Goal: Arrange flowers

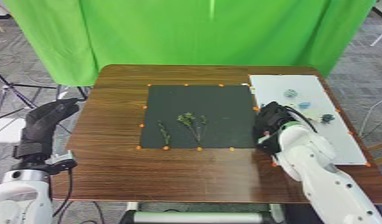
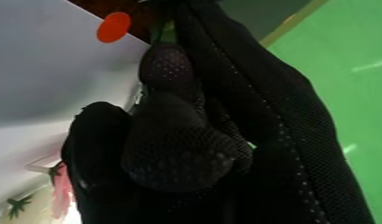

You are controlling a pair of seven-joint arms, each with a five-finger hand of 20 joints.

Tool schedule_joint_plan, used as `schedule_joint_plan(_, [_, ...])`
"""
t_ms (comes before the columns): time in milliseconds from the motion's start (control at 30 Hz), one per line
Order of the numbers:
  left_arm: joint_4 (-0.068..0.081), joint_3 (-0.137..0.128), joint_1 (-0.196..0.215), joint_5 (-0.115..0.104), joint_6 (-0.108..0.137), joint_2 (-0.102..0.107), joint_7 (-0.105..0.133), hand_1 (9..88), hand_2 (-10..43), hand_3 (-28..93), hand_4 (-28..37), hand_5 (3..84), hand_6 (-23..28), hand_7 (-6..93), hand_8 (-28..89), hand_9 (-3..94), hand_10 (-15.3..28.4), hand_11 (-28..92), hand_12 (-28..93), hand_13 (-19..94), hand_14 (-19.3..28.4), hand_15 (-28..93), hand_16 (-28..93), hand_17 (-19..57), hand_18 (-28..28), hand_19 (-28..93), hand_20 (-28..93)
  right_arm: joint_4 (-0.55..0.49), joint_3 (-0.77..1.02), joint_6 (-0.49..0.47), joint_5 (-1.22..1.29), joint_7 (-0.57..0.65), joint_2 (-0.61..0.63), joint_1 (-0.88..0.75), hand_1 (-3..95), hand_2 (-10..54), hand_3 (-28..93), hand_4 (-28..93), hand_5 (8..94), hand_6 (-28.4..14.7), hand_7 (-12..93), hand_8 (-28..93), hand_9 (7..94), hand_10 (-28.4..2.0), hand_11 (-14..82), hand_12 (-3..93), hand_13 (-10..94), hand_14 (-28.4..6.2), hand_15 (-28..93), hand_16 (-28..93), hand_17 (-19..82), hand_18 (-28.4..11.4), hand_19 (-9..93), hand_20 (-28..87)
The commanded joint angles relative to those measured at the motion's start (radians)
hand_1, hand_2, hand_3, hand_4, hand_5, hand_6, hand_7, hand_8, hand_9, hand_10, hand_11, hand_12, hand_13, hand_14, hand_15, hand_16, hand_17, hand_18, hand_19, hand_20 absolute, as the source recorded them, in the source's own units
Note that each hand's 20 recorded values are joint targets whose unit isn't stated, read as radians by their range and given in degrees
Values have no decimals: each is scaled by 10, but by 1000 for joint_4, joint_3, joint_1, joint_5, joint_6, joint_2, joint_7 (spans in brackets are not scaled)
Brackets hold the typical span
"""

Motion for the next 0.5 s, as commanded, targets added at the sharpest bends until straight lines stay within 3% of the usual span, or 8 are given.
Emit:
schedule_joint_plan(33, [1, 1, 2, -18, -10, -3, -4, 324, 16, 637, -180, 480, 35, 219, -92, 478, 135, 266, 148, 372, 160, 153, 25, 60, 92, 61, 135, -43, 25, 71, -22, -33, 27, -13, 667, -95, 550, -3, 607, -54, 545, 350, 813, -165, 300, 741, 937, 5, 620, 277, 731, -64, 932, 452])
schedule_joint_plan(233, [3, 4, -4, -19, -11, 1, -5, 323, 16, 636, -179, 480, 35, 219, -92, 477, 135, 267, 148, 372, 160, 154, 25, 60, 91, 61, 135, -72, 43, 80, -25, -43, 36, -16, 659, -95, 564, 0, 606, -55, 554, 348, 813, -165, 303, 742, 937, 7, 627, 270, 733, -64, 932, 456])
schedule_joint_plan(300, [2, 2, -2, -23, -15, -1, -5, 323, 15, 635, -178, 480, 36, 219, -92, 477, 134, 267, 147, 372, 159, 154, 26, 60, 91, 61, 135, -73, 50, 9, -35, -29, 34, -12, 656, -95, 565, 1, 603, -55, 557, 351, 812, -166, 307, 742, 937, 7, 629, 268, 733, -65, 932, 457])
schedule_joint_plan(367, [3, 3, -4, -19, -18, -1, -7, 322, 14, 635, -178, 480, 36, 218, -92, 476, 134, 267, 147, 372, 159, 155, 26, 60, 92, 61, 135, -64, 41, 7, -37, -23, 36, -11, 647, -95, 573, 3, 589, -53, 570, 356, 805, -165, 319, 734, 937, 9, 625, 273, 730, -63, 932, 461])
schedule_joint_plan(400, [2, 3, -3, -20, -17, -1, -7, 322, 14, 635, -178, 480, 36, 219, -91, 476, 134, 267, 147, 372, 159, 156, 26, 60, 92, 61, 135, -68, 54, -81, -46, -2, 29, -7, 634, -95, 582, 4, 572, -48, 582, 359, 789, -162, 335, 720, 937, 9, 615, 283, 720, -64, 932, 469])
schedule_joint_plan(467, [2, 3, -3, -19, -19, -2, -9, 321, 12, 636, -178, 480, 36, 219, -91, 476, 134, 267, 147, 372, 160, 156, 26, 59, 92, 62, 136, -65, 51, -85, -45, -1, 34, -17, 582, -95, 557, -8, 563, -47, 541, 324, 758, -163, 346, 603, 933, -6, 577, 320, 702, -69, 932, 460])
schedule_joint_plan(500, [2, 4, -5, -17, -20, -1, -9, 321, 12, 635, -178, 480, 36, 218, -92, 476, 134, 266, 147, 372, 160, 156, 26, 59, 92, 63, 136, -67, 60, -108, -46, 3, 27, -21, 504, -95, 568, -28, 583, -52, 448, 242, 750, -175, 314, 463, 931, -16, 558, 326, 696, -74, 932, 444])
